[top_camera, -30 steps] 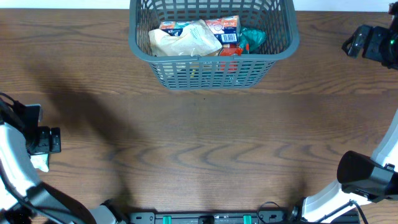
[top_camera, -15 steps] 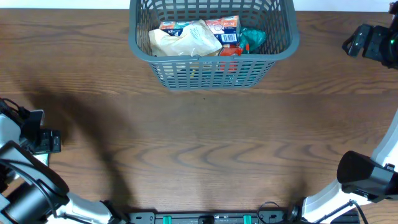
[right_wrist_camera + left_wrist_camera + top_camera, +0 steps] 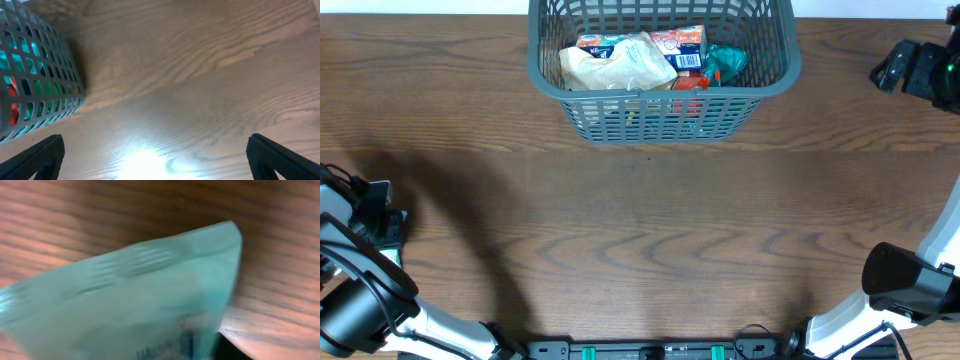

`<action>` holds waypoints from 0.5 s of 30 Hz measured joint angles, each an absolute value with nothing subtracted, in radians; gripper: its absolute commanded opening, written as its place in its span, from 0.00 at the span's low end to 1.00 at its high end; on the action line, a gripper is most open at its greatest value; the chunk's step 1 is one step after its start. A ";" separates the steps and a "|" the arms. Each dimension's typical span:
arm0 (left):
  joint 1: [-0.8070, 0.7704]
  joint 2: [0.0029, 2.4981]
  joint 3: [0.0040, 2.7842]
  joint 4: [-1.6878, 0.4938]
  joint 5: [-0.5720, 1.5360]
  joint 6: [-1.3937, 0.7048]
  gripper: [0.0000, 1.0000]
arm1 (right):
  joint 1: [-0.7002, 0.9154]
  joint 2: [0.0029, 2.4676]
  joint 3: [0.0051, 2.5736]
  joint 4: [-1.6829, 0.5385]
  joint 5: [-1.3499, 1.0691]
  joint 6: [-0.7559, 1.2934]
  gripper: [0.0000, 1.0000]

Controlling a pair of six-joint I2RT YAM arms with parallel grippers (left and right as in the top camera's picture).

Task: Pack container
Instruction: 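Close the left gripper on the tissue pack and lift it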

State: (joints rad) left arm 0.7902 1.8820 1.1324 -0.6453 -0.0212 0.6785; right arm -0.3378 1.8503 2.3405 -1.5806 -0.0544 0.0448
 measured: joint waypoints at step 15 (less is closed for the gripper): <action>0.663 1.884 1.286 -0.830 0.135 0.352 0.06 | -0.338 1.850 2.341 -1.633 -0.055 0.045 0.99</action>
State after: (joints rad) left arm 0.6628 1.8843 1.2858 -0.8299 0.1352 0.3519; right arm -0.3378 1.8503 2.3405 -1.6325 -0.0551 0.0448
